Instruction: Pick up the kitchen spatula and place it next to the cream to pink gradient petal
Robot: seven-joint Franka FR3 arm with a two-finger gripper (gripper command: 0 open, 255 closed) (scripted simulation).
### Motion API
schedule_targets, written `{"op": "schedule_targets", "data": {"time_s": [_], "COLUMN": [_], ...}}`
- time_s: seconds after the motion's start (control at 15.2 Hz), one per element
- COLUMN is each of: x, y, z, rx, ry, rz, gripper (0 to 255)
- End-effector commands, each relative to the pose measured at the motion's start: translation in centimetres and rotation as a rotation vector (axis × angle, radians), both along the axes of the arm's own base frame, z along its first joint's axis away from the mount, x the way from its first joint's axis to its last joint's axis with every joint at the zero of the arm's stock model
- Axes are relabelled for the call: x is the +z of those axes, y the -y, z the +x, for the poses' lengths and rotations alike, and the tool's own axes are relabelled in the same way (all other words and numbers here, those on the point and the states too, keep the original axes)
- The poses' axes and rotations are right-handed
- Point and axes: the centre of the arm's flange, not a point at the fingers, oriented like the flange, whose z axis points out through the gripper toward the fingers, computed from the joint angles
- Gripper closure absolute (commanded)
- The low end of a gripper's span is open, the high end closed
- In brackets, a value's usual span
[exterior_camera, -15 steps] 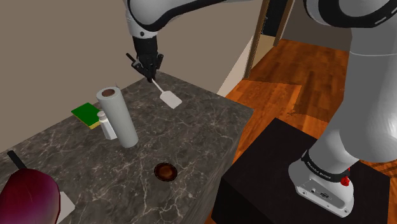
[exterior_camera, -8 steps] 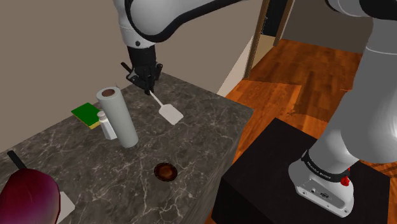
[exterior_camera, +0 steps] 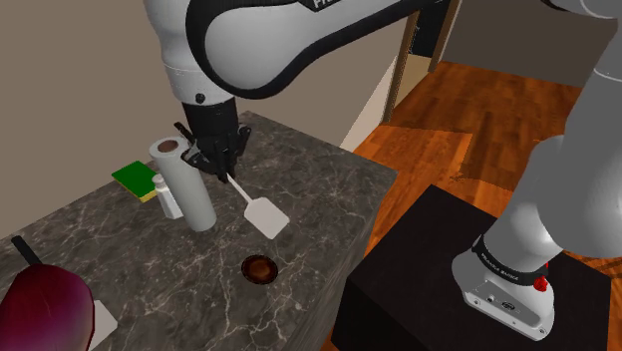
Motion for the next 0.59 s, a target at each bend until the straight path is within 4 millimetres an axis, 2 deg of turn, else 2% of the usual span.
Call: {"op": "schedule_targets", "data": {"time_s": [0.0,0.53], "x": [0.0,0.0], "y": [-1.4,-8.0], "z": [-1.8,-10.1], "rx": [-0.002,-0.002], "ry": [0.000,0.000], "rz": [0.000,0.000], "gripper": [255,255]}}
